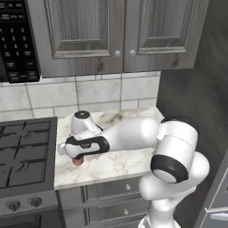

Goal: Four empty soda cans are scattered around the kitchen. Gather all the cans and cluster them next to the stove for recycling.

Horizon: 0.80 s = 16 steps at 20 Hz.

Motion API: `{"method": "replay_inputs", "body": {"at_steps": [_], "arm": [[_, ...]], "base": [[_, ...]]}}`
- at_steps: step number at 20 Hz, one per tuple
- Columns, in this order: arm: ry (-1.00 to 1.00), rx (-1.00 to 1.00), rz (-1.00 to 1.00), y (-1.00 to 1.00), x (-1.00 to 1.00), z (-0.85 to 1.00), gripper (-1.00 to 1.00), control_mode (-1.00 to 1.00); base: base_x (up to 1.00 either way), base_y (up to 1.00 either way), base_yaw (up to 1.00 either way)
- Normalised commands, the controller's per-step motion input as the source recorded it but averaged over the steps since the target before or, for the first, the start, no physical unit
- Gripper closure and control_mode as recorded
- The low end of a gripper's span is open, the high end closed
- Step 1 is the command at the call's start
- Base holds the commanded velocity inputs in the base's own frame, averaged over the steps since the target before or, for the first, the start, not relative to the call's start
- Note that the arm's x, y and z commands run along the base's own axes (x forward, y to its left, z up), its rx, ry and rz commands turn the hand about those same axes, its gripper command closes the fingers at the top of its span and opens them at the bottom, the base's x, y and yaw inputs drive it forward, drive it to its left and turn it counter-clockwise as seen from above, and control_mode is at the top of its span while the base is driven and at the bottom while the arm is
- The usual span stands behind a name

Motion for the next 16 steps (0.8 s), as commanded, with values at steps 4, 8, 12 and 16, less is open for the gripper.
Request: {"method": "replay_inputs", "body": {"at_steps": [4,8,12,16], "arm": [[-0.02,0.01,-0.04,0.08,0.29,0.16,1.00,-1.00],[0.00,0.00,-0.05,0.07,0.24,0.12,1.00,-1.00],[0.00,0.00,-0.05,0.10,0.21,0.06,1.00,-1.00],[0.00,0.00,-0.05,0.13,0.18,0.00,1.00,-1.00]], "base": [[0.00,0.00,0.00],[0.00,0.00,0.00],[0.00,0.00,0.00],[0.00,0.00,0.00]]}}
